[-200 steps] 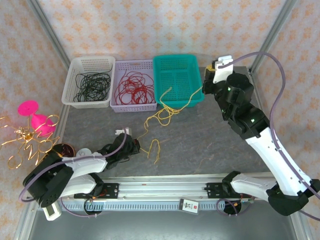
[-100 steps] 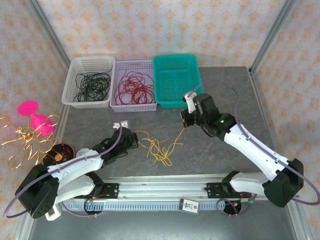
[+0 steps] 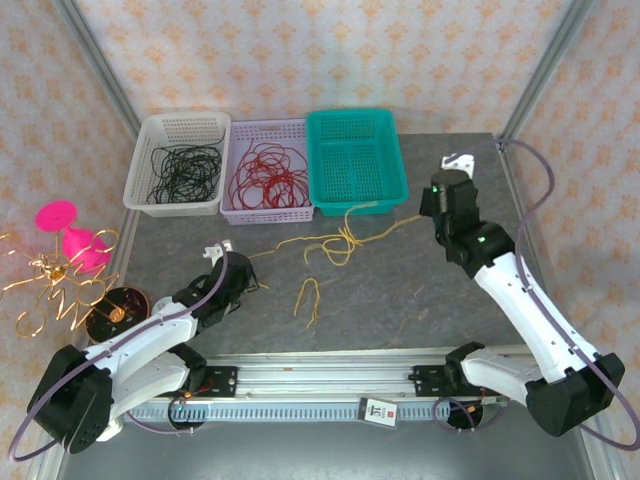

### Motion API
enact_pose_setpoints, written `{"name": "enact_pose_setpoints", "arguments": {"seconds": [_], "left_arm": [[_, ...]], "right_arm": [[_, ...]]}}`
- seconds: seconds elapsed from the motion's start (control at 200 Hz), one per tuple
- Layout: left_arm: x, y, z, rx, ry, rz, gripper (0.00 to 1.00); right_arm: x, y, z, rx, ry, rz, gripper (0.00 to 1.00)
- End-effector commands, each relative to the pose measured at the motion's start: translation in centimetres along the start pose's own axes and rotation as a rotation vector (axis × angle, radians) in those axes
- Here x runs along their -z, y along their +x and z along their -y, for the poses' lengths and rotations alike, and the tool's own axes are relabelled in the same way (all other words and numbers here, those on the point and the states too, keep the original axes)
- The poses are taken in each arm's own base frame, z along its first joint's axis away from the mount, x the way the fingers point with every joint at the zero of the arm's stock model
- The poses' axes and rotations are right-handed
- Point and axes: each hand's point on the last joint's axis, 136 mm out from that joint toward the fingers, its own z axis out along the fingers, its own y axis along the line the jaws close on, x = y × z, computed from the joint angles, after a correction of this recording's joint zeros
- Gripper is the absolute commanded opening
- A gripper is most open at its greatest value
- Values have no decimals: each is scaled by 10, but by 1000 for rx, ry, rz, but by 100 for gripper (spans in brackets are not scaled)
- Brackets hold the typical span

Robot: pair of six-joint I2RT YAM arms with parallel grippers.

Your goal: Untangle the cables

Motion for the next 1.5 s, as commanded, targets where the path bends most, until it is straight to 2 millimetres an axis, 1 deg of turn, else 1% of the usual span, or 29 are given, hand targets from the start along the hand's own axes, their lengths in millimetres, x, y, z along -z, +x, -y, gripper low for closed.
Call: {"name": "enact_pose_setpoints", "arguments": {"seconds": [0.0,0.11,0.2,0.315,0.39,0.445,0.486,0.516,0.536,0.546,0.571,0.626,0.686,0.706,0.736,0.771,0.791,0.806,0.826,0.866,0.986,1.056,1.081,1.096,1.176,1.241,1.301,1.396,1.497], "left_arm": [[-3,11,-26,3,-94,-22,0],[-7,17,-35,4,-123,-34,0],[-12,24,-40,11,-132,-51,0],[-15,30,-42,12,-141,-72,0],[-17,35,-47,13,-154,-77,0],[-18,37,-46,10,-146,-82,0],[-19,38,-43,2,-129,-92,0],[-20,38,-38,-7,-110,-98,0],[-21,38,-35,-15,-96,-103,0],[-21,38,-33,-20,-88,-106,0],[-21,37,-28,-28,-68,-114,0],[-19,34,-19,-46,-43,-119,0],[-15,29,-10,-73,-23,-117,1],[-12,26,-6,-78,-15,-112,6],[-8,22,-1,-87,-2,-104,16],[-2,17,4,-95,14,-91,33],[2,13,6,-96,23,-80,44],[6,9,8,-97,30,-71,50],[10,5,10,-96,39,-55,55],[21,-6,14,-93,60,-19,60],[53,-37,34,-81,163,77,69],[65,-47,49,-97,220,82,71],[68,-48,56,-98,247,70,71],[70,-49,61,-131,265,66,71],[83,-52,97,-182,410,26,72],[97,-55,125,-211,528,7,76],[110,-62,144,-227,605,13,80],[125,-71,163,-252,700,33,86],[125,-72,171,-246,734,35,84]], "right_arm": [[15,-43,27,-44,93,108,0],[26,-69,41,-55,123,152,0],[41,-96,55,-97,137,209,0],[62,-128,66,-119,147,282,0],[72,-143,78,-119,195,316,0],[79,-154,84,-127,220,344,0],[81,-161,79,-128,187,357,0],[82,-165,70,-122,128,363,0],[82,-168,58,-116,57,366,0],[82,-168,57,-117,50,367,0],[82,-169,46,-117,-16,368,0],[80,-166,25,-114,-138,359,0],[77,-158,8,-107,-225,337,0],[75,-155,4,-104,-249,329,0],[74,-150,-6,-98,-299,315,0],[73,-144,-16,-91,-355,297,0],[73,-141,-21,-89,-382,287,0],[73,-138,-25,-87,-406,279,0],[73,-133,-31,-84,-436,266,0],[73,-124,-41,-78,-493,239,0],[71,-95,-65,-73,-630,160,0],[67,-78,-75,-62,-681,116,0],[65,-71,-77,-58,-694,99,0],[64,-68,-79,-55,-701,89,0],[60,-51,-86,-51,-737,44,0],[61,-41,-93,-56,-780,21,0],[62,-34,-97,-57,-813,-3,0],[58,-24,-99,-67,-819,-29,0],[53,-24,-101,-87,-817,-29,0]]}}
